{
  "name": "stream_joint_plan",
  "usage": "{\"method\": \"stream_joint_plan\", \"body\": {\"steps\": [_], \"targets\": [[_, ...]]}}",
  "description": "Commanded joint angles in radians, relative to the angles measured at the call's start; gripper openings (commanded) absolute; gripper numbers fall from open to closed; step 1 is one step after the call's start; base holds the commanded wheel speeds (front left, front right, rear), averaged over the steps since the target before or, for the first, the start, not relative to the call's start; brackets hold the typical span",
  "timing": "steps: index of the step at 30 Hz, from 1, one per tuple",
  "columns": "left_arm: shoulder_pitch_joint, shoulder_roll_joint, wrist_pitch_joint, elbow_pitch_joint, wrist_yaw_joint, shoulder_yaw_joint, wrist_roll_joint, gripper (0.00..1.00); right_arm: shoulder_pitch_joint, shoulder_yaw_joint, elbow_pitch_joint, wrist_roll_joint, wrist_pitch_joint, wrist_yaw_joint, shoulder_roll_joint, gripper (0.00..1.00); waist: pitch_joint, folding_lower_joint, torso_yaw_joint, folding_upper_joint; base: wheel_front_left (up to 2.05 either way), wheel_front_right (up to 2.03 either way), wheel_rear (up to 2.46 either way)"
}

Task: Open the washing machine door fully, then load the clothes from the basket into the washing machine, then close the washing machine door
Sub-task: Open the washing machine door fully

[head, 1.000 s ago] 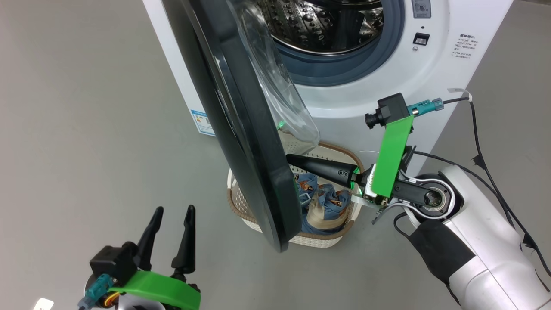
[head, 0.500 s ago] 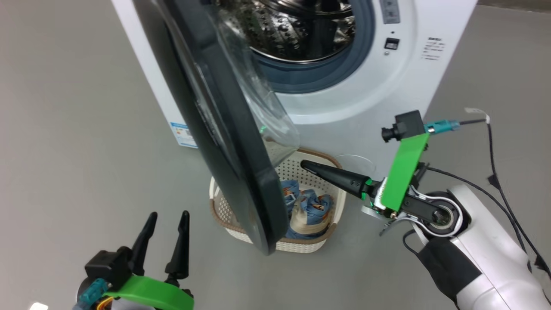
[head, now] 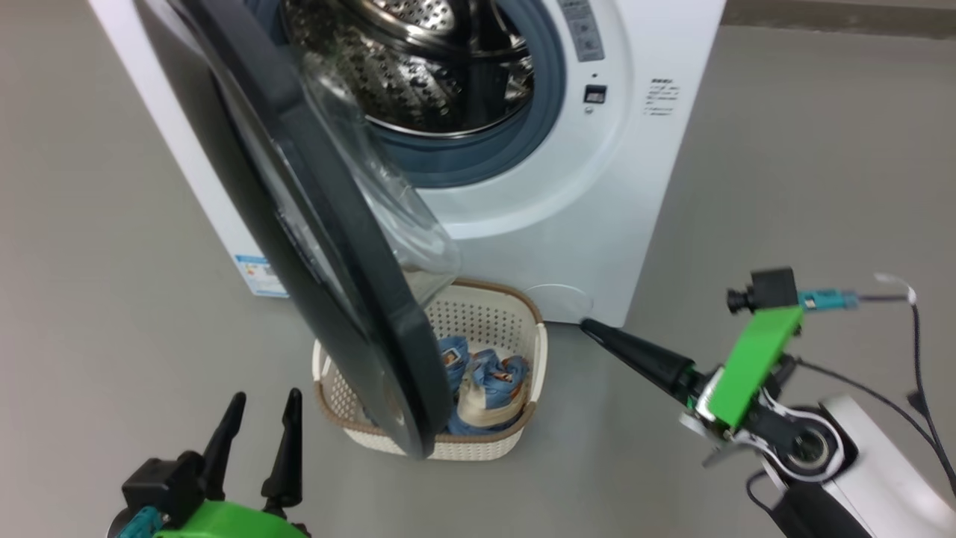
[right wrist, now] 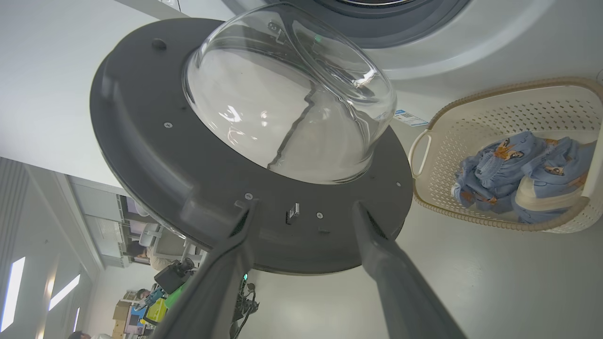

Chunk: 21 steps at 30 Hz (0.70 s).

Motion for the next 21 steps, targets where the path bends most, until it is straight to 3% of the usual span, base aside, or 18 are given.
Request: {"method": "stream_joint_plan", "body": {"steps": [1,11,21], "targets": [[-0.009,0.021,-0.006,-0.029,-0.003,0.039,0.000,1.00,0.015,0.004,-0.031,-0.008,-0.012,0.002,-0.007,1.00,-0.022,0.0000,-0.024,0.0000,0.00,0.00,0.00],[0.030,0.034,-0.006,-0.045,-0.003,0.071,-0.001,1.00,0.116,-0.019,-0.024,-0.056,-0.158,0.002,-0.098,1.00,-0.044,0.0000,-0.094,0.0000,0.00,0.00,0.00],[0.040,0.031,-0.006,-0.046,-0.003,0.095,0.001,1.00,0.159,0.029,0.039,-0.153,-0.406,0.002,-0.172,1.00,-0.049,0.0000,-0.124,0.0000,0.00,0.00,0.00]]}}
